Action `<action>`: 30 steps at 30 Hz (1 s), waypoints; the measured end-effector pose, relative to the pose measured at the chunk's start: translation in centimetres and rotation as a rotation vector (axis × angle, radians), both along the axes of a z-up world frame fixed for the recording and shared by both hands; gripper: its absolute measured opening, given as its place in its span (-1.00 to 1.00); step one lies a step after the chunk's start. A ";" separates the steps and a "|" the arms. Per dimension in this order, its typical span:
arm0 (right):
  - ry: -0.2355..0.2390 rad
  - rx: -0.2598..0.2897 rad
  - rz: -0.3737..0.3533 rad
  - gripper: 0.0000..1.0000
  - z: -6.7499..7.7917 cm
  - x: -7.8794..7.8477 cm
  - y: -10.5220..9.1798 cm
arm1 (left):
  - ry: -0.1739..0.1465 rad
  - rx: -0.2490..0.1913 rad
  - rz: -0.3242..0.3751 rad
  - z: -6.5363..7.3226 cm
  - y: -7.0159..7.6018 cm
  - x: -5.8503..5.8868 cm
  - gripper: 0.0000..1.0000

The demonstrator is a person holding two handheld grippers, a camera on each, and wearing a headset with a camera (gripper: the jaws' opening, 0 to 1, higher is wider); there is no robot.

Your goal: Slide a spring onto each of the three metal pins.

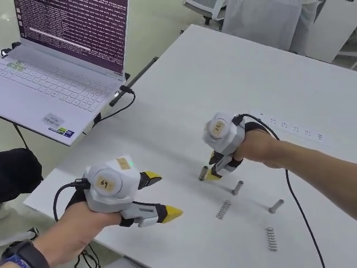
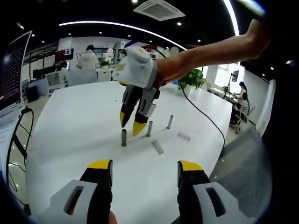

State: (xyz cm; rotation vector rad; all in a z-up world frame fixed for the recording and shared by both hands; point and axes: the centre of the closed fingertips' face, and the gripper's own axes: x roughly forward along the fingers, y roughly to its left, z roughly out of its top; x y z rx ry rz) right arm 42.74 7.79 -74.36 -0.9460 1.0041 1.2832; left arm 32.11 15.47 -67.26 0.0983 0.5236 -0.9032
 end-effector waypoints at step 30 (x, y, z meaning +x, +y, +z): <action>-0.027 0.159 -0.222 -0.31 3.0 -1.3 -3.3 | -0.002 -0.003 -0.025 0.6 -0.4 -0.5 0.14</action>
